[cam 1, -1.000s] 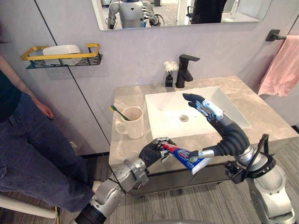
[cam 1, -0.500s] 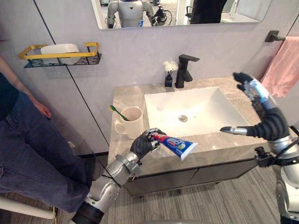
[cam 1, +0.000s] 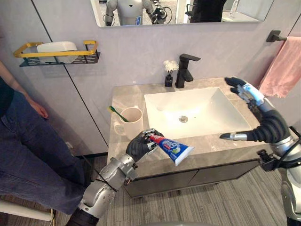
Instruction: Organize washtable
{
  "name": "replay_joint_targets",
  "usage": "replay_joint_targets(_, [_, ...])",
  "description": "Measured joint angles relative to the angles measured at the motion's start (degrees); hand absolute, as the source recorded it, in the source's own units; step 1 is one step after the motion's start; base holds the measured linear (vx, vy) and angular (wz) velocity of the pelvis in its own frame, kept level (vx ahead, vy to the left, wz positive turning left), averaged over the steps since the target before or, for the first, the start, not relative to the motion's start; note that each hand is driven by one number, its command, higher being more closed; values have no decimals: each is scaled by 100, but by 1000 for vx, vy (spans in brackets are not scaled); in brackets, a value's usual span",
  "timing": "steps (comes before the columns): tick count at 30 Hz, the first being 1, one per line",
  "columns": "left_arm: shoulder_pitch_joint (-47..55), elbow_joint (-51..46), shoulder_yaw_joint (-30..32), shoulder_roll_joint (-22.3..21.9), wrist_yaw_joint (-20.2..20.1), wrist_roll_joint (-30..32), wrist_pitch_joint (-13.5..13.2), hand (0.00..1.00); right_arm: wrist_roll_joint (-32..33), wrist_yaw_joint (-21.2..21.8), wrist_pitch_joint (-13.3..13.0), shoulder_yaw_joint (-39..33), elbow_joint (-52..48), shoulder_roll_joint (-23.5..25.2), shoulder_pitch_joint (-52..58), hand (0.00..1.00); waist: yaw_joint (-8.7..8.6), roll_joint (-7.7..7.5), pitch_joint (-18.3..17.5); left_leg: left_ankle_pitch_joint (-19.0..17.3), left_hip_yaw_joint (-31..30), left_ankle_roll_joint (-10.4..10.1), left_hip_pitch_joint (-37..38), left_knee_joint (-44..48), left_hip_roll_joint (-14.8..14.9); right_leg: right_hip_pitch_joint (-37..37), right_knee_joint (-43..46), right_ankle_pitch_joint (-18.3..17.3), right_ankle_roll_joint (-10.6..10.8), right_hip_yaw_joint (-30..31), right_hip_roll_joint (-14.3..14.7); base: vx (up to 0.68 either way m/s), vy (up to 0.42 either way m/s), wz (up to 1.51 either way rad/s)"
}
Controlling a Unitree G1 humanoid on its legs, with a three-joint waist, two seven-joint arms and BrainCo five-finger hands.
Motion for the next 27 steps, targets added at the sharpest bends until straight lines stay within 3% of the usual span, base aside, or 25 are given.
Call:
replay_joint_targets(6, [1, 0, -35, 21, -7, 19, -1, 100, 159, 206, 64, 632, -78, 3, 53, 0, 30, -9, 91, 0, -16, 0, -9, 3, -3, 10, 0, 0, 0, -23, -5, 0, 0, 1])
replay_joint_targets(11, [-72, 51, -90, -258, 0, 470, -5, 100, 144, 427, 219, 1324, -55, 119, 92, 0, 25, 39, 140, 1, -37, 0, -26, -2, -8, 7, -7, -1, 0, -45, -11, 0, 0, 0])
replay_joint_targets(23, [-189, 456, -120, -364, -53, 778, -3, 100, -138, 563, 279, 1559, 21, 77, 106, 0, 19, 73, 164, 7, -127, -2, -82, 3, -15, 5, -22, -2, 0, -145, -18, -1, 1, 3])
replay_joint_targets(27, [-316, 518, -50, -317, -233, 918, 6, 100, -145, 783, 327, 1401, 34, -489, 105, 0, 17, 73, 164, 10, -140, -4, -87, 0, -19, 6, -22, -2, 0, -158, -21, -1, 2, 1])
